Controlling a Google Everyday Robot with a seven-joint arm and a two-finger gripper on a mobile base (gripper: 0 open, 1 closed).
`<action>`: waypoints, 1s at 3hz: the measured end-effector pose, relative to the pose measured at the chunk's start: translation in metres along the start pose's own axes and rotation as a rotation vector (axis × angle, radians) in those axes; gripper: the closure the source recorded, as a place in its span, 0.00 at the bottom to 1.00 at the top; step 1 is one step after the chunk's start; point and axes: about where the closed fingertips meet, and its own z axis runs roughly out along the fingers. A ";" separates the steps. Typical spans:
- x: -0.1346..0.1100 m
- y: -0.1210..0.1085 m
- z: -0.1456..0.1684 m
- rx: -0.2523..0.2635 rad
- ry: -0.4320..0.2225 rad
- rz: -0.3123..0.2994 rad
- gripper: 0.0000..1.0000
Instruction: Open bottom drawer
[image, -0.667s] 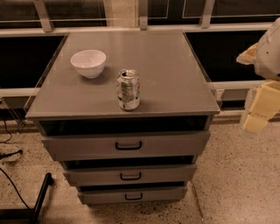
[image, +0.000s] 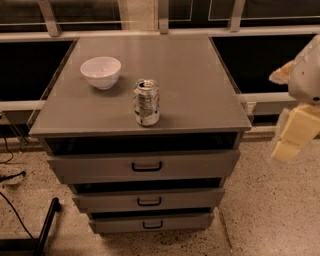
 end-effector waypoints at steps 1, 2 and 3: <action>0.012 0.014 0.021 -0.017 -0.038 0.065 0.00; 0.030 0.051 0.064 -0.034 -0.136 0.143 0.00; 0.042 0.081 0.107 -0.032 -0.255 0.166 0.00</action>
Offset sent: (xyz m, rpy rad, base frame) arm -0.0519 -0.0085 -0.1267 0.2654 0.0230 -0.1538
